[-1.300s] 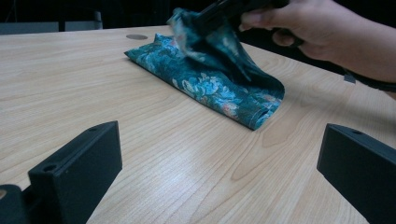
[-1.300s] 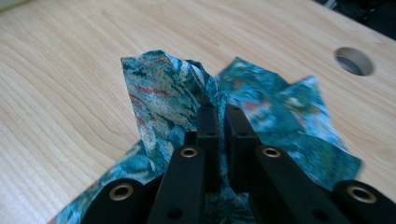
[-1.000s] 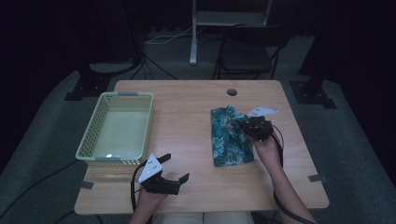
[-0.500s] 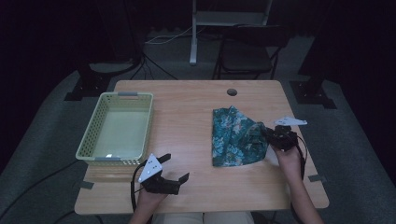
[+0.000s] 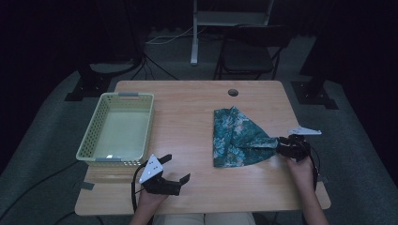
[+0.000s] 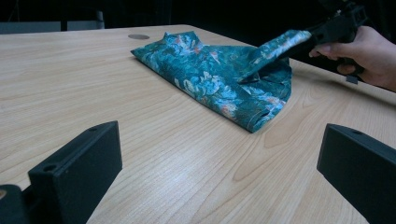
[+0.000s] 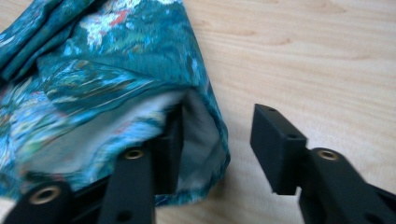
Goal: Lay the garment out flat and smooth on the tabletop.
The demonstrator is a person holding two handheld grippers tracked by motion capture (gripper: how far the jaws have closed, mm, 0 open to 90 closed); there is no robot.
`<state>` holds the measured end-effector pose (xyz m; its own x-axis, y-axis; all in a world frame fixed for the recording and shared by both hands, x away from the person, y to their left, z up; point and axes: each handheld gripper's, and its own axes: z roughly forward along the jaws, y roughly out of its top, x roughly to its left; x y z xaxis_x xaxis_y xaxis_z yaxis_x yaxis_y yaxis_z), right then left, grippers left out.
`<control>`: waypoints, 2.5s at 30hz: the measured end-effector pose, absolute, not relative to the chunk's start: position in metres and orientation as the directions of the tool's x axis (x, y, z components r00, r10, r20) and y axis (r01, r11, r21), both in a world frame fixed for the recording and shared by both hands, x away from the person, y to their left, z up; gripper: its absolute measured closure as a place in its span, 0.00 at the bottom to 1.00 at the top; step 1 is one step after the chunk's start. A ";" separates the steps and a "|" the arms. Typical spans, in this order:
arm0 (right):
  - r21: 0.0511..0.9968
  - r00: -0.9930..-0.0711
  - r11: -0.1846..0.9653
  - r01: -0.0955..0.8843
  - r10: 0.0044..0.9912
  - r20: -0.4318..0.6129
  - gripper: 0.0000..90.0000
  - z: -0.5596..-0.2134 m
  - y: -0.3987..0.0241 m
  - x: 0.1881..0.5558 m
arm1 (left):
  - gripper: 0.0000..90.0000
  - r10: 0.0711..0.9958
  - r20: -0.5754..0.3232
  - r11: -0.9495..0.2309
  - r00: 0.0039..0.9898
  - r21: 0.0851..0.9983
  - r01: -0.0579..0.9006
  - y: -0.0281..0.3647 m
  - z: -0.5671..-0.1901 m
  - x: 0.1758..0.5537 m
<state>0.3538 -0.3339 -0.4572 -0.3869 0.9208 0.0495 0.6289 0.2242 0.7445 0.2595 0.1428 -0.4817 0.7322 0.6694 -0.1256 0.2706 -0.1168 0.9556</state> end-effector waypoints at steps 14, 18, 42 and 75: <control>0.746 -0.386 0.188 0.639 0.917 0.099 0.37 -0.476 -0.365 0.320 | 0.01 0.662 -0.129 -0.117 0.739 0.955 0.272 0.143 -0.482 0.259; 0.748 -0.395 0.182 0.638 0.911 0.115 0.26 -0.476 -0.369 0.313 | 0.01 0.658 -0.127 -0.132 0.743 0.951 0.279 0.141 -0.481 0.259; 0.811 -0.414 0.112 0.574 0.894 0.170 0.22 -0.480 -0.380 0.298 | 0.01 0.659 -0.102 -0.235 0.745 0.913 0.333 0.087 -0.441 0.299; 0.821 -0.399 0.114 0.560 0.905 0.146 0.22 -0.479 -0.378 0.297 | 0.08 0.755 -0.164 -0.272 0.635 0.803 0.530 -0.038 -0.440 0.422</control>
